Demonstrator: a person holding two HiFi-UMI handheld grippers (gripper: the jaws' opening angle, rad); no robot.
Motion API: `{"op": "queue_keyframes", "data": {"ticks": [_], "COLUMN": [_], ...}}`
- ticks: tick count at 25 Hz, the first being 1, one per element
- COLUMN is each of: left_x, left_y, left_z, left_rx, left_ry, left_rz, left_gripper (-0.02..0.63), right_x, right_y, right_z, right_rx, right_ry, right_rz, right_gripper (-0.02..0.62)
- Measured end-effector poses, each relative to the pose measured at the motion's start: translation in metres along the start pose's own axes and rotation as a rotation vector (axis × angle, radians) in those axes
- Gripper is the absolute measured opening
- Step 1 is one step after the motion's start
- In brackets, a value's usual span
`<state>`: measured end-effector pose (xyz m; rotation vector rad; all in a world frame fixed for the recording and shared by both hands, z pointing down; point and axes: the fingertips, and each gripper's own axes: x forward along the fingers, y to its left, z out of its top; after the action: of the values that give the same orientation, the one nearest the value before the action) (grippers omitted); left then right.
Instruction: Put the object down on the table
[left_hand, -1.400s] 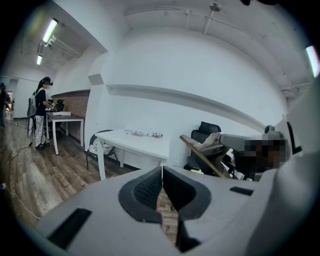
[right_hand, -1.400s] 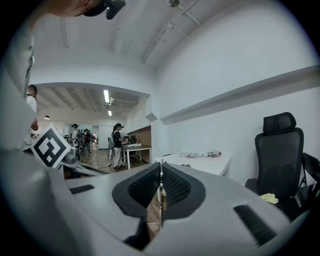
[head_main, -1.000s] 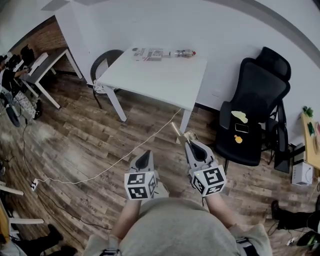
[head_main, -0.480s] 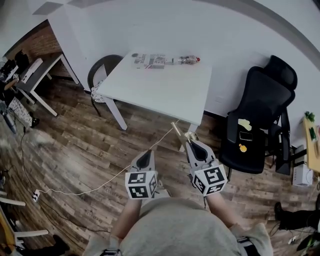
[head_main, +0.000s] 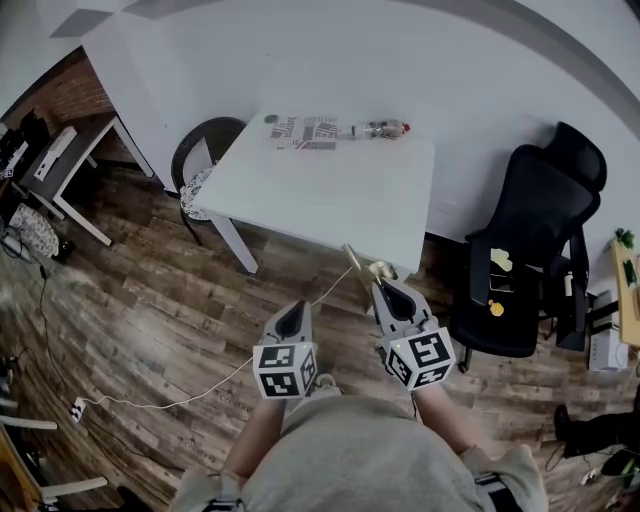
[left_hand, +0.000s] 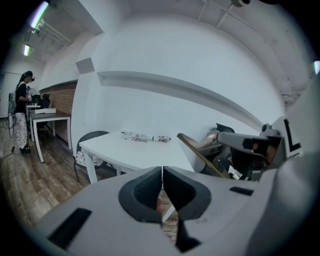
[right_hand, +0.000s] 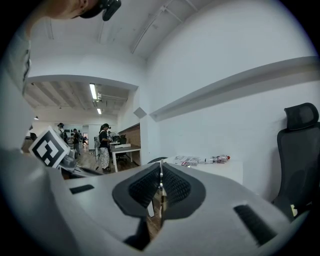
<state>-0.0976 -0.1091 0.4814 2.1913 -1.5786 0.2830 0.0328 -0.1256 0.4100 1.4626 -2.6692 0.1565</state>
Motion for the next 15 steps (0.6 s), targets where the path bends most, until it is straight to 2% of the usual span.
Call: {"op": "queue_keyframes", "data": {"ticks": [15], "left_x": [0.053], "left_y": [0.048], "left_z": [0.024], "left_rx": [0.01], "left_ry": [0.017], "left_rz": [-0.034], "left_gripper": [0.009], "right_x": [0.074], "right_y": [-0.013], "right_z": [0.0], "right_rx": [-0.006], "right_ry": [0.009], "right_rz": [-0.038], "right_gripper": [0.015]}}
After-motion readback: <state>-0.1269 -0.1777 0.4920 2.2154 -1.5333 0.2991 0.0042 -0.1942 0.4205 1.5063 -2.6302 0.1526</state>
